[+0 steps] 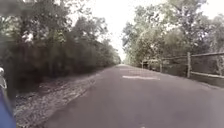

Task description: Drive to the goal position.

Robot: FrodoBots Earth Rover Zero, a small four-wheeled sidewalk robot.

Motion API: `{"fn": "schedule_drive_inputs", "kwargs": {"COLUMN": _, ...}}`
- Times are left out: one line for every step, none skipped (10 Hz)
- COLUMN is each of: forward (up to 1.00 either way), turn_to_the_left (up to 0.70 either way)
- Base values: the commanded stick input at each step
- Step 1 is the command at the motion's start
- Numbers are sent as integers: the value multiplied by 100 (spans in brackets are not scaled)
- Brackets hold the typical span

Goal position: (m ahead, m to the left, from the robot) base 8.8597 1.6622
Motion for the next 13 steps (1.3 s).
{"fn": "schedule_drive_inputs", "kwargs": {"forward": 70, "turn_to_the_left": 0}}
{"fn": "schedule_drive_inputs", "kwargs": {"forward": 70, "turn_to_the_left": 0}}
{"fn": "schedule_drive_inputs", "kwargs": {"forward": 70, "turn_to_the_left": -7}}
{"fn": "schedule_drive_inputs", "kwargs": {"forward": 70, "turn_to_the_left": -18}}
{"fn": "schedule_drive_inputs", "kwargs": {"forward": 70, "turn_to_the_left": -27}}
{"fn": "schedule_drive_inputs", "kwargs": {"forward": 70, "turn_to_the_left": -20}}
{"fn": "schedule_drive_inputs", "kwargs": {"forward": 70, "turn_to_the_left": -7}}
{"fn": "schedule_drive_inputs", "kwargs": {"forward": 70, "turn_to_the_left": -1}}
{"fn": "schedule_drive_inputs", "kwargs": {"forward": 70, "turn_to_the_left": 0}}
{"fn": "schedule_drive_inputs", "kwargs": {"forward": 70, "turn_to_the_left": 0}}
{"fn": "schedule_drive_inputs", "kwargs": {"forward": 70, "turn_to_the_left": 0}}
{"fn": "schedule_drive_inputs", "kwargs": {"forward": 70, "turn_to_the_left": 0}}
{"fn": "schedule_drive_inputs", "kwargs": {"forward": 70, "turn_to_the_left": 0}}
